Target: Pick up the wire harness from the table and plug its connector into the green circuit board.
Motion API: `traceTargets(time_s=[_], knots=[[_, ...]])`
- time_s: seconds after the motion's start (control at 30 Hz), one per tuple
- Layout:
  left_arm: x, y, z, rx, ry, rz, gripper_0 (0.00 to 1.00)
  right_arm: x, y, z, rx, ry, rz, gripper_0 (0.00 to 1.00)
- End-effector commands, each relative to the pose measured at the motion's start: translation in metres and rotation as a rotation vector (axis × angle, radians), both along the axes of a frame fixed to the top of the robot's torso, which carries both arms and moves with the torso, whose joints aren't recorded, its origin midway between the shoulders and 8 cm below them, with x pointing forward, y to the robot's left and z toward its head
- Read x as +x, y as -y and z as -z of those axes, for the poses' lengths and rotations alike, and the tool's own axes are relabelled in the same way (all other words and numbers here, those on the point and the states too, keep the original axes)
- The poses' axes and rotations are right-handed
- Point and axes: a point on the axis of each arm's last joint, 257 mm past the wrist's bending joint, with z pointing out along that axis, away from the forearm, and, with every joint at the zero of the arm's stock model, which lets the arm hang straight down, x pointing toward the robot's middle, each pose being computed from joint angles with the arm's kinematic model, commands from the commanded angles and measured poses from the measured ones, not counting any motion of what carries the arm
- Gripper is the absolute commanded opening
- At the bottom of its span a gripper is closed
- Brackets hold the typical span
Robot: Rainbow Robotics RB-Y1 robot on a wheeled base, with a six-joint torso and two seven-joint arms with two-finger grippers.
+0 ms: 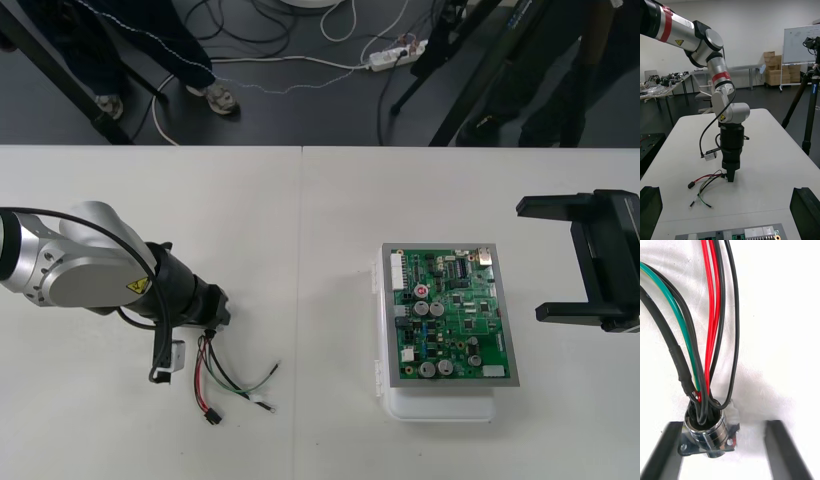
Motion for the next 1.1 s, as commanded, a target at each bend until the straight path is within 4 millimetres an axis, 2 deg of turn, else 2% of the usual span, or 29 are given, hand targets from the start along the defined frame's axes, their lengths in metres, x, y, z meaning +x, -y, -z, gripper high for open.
traceTargets(time_s=[0.03, 0.27, 0.3, 0.33, 0.37, 0.4, 0.6, 0.7, 0.73, 0.9, 1.1], knots=[[-0.047, 0.054, 0.029, -0.067, -0.039, 0.167, 0.35, 0.000, -0.001, -0.007, -0.019, 0.071, -0.016, 1.00], [-0.049, 0.054, 0.030, -0.066, -0.040, 0.180, 0.25, 0.000, -0.001, -0.007, -0.019, 0.071, -0.016, 1.00], [-0.049, 0.055, 0.030, -0.066, -0.040, 0.184, 0.17, 0.000, -0.001, -0.007, -0.019, 0.071, -0.016, 1.00], [-0.049, 0.055, 0.030, -0.066, -0.040, 0.184, 0.17, 0.000, -0.001, -0.007, -0.019, 0.071, -0.016, 1.00], [-0.049, 0.055, 0.030, -0.065, -0.039, 0.184, 0.04, 0.000, -0.001, -0.007, -0.019, 0.071, -0.016, 1.00], [-0.049, 0.055, 0.030, -0.067, -0.041, 0.181, 0.00, 0.000, -0.001, -0.007, -0.019, 0.071, -0.016, 1.00], [-0.032, 0.052, 0.016, -0.083, -0.008, 0.153, 0.00, 0.000, -0.001, -0.007, -0.019, 0.071, -0.016, 1.00], [-0.016, 0.049, 0.000, -0.101, 0.028, 0.133, 0.00, 0.000, -0.001, -0.007, -0.019, 0.071, -0.016, 1.00], [-0.016, 0.049, 0.000, -0.101, 0.028, 0.133, 0.00, 0.000, -0.001, -0.007, -0.019, 0.071, -0.016, 1.00], [0.008, 0.044, -0.028, -0.119, 0.071, 0.096, 0.00, 0.000, -0.001, -0.007, -0.019, 0.071, -0.016, 1.00], [0.024, 0.036, -0.065, -0.106, 0.066, 0.060, 0.00, 0.000, -0.001, -0.007, -0.019, 0.071, -0.016, 1.00]])
